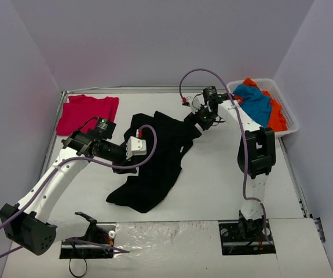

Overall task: Fold and stack the t-shirts
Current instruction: Flatten out the tshirt

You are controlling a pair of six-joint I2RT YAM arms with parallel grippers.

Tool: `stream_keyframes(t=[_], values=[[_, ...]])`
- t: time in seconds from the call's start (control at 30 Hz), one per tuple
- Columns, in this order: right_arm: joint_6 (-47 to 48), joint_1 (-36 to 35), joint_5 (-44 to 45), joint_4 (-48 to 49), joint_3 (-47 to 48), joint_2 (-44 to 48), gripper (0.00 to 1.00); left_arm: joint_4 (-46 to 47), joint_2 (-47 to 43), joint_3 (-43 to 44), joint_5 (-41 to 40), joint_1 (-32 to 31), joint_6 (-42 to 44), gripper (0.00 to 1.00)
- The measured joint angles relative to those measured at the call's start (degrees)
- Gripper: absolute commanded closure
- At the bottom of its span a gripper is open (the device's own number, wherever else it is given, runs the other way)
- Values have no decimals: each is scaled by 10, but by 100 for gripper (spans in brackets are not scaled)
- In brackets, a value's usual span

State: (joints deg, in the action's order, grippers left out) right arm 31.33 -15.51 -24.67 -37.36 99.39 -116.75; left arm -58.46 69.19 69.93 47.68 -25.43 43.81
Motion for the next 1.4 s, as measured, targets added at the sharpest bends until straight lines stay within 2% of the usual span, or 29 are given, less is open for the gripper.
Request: stream_keyframes(t=[0.37,0.47,0.6,0.87,1.07,1.23,1.4], values=[[8,-14,-73,-20,35,-101,28,43,-16,-32,-17,26,-25,69],[14,-15,-76,-23,41,-112,39,48,-17,-36,-17,32,-29,69],[20,-19,-78,-25,42,-116,100,50,-21,-42,-17,36,-33,69],[22,-25,-63,-24,15,-96,100,71,-23,-51,-44,38,-45,70],[29,-6,-46,-25,-91,29,100,140,-18,-52,-87,63,-95,67],[35,47,-46,-21,-147,131,100,210,20,-52,-105,118,-133,59],[37,78,-28,-16,-175,139,100,244,98,-23,-137,127,-155,56]])
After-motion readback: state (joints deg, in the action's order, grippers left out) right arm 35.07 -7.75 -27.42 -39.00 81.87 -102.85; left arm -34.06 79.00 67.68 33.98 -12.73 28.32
